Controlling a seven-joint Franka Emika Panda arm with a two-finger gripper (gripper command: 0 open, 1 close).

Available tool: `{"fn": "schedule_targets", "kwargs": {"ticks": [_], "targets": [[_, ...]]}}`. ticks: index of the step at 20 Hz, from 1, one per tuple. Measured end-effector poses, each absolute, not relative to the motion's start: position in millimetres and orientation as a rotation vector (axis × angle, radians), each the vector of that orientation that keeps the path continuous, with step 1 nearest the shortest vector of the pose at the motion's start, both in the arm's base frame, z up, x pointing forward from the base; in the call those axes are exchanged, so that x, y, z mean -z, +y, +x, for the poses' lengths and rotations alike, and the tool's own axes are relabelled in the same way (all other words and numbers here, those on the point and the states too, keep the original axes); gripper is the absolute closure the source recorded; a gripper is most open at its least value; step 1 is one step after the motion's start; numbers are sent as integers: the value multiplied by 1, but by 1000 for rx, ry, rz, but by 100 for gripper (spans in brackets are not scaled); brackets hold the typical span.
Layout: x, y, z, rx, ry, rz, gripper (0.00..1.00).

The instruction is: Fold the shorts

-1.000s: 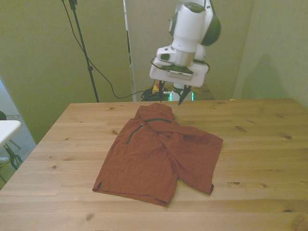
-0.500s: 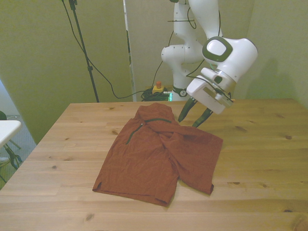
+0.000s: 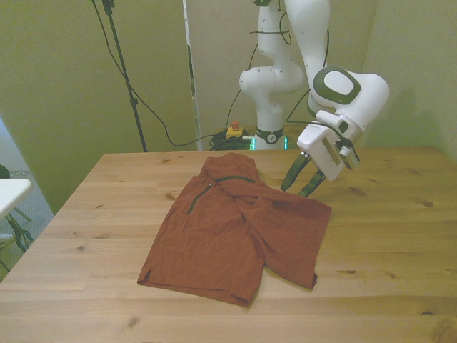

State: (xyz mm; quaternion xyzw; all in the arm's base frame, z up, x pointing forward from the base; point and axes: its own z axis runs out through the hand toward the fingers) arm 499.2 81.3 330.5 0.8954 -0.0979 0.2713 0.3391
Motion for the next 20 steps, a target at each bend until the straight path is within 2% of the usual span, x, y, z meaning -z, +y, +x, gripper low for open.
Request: {"fn": "schedule_targets", "kwargs": {"ticks": [10, 20], "targets": [[-330, 106, 485, -717, -249, 2405, 0], [-322, 54, 501, -665, -369, 2400, 0]]}}
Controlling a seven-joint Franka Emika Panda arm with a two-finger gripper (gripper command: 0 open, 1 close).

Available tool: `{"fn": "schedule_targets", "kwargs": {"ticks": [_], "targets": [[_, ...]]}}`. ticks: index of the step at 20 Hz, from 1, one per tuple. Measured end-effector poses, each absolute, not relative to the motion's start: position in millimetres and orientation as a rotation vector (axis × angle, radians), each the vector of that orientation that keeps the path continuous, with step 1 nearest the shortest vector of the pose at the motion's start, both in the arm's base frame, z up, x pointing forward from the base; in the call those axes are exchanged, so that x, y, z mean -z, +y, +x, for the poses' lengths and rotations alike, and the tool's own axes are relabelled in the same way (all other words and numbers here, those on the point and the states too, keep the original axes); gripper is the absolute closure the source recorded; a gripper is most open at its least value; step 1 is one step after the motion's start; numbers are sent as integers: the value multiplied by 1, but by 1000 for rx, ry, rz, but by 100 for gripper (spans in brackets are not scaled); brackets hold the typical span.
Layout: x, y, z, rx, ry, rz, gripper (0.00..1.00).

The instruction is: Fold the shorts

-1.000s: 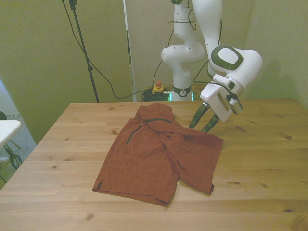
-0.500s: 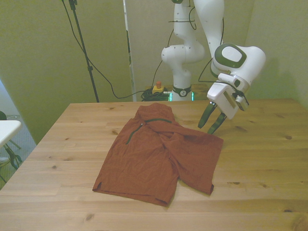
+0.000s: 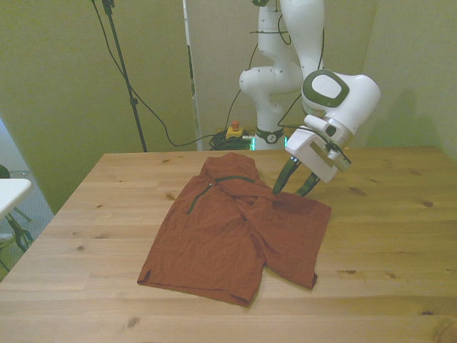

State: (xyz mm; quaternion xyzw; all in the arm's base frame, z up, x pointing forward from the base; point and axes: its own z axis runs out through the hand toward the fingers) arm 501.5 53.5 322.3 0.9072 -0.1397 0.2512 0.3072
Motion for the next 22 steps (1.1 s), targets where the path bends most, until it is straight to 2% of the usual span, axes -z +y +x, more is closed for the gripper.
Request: {"fn": "schedule_targets", "kwargs": {"ticks": [4, 5, 22], "targets": [[-324, 41, 518, -687, -399, 2419, 0], [-324, 39, 523, -697, -403, 2426, 100], [-314, 39, 533, -713, -421, 2457, 100]]}}
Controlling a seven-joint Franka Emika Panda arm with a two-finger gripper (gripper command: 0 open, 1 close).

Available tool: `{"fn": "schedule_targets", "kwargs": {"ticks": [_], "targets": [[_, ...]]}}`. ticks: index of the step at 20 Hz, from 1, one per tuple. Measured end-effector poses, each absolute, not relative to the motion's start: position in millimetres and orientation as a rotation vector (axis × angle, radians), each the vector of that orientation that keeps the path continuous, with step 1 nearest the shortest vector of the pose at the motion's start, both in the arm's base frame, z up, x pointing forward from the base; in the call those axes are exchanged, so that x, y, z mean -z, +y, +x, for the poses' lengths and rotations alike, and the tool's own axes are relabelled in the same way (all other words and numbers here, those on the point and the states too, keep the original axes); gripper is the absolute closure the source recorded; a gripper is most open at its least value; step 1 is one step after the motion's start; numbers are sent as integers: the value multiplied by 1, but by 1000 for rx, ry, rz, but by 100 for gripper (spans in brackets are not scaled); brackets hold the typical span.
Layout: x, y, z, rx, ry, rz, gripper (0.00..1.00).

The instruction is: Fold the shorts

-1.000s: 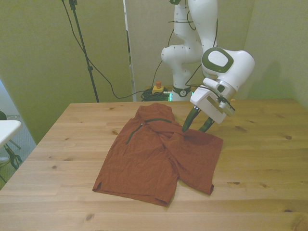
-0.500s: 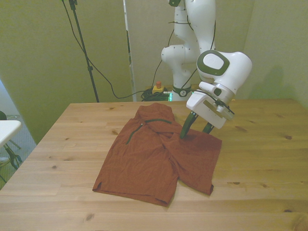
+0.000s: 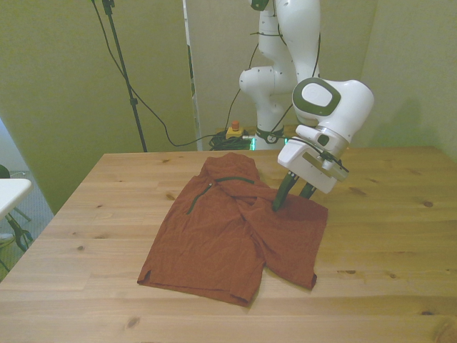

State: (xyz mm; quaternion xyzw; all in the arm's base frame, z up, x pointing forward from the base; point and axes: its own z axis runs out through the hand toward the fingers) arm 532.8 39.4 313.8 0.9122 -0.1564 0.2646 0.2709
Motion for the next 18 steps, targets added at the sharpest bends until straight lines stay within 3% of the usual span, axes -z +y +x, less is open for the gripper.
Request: {"fn": "schedule_targets", "kwargs": {"ticks": [18], "targets": [[-310, 36, 535, -744, -490, 2491, 100]]}}
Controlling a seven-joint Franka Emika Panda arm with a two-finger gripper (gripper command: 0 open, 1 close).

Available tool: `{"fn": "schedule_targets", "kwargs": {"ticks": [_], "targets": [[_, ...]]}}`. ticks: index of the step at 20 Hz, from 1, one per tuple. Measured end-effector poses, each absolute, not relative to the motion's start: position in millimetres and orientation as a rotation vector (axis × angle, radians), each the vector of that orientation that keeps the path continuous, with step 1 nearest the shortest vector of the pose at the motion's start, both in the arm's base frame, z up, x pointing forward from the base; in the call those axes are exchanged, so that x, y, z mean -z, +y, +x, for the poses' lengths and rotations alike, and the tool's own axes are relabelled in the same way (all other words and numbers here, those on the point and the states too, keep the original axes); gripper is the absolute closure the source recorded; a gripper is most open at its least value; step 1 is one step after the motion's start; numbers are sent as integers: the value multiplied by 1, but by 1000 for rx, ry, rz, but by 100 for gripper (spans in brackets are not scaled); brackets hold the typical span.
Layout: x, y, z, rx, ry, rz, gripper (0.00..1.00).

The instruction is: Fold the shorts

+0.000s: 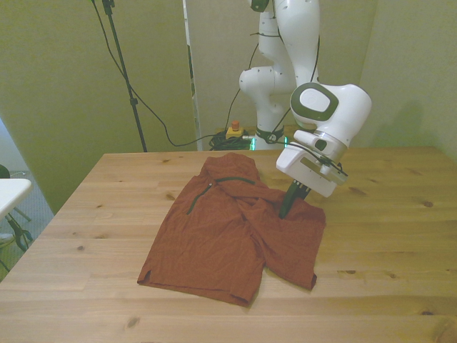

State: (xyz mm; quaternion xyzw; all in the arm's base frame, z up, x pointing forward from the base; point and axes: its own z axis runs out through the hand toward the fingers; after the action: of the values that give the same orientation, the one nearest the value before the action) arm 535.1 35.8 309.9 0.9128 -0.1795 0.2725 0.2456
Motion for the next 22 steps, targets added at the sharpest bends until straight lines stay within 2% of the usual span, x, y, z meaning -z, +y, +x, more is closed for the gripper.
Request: {"fn": "schedule_targets", "kwargs": {"ticks": [5, 10, 15, 22], "targets": [[-347, 15, 542, -805, -638, 2512, 100], [-400, -42, 549, -816, -792, 2553, 100], [-434, -93, 560, -774, -918, 2613, 100], [-424, -171, 593, -637, -1083, 2760, 100]]}}
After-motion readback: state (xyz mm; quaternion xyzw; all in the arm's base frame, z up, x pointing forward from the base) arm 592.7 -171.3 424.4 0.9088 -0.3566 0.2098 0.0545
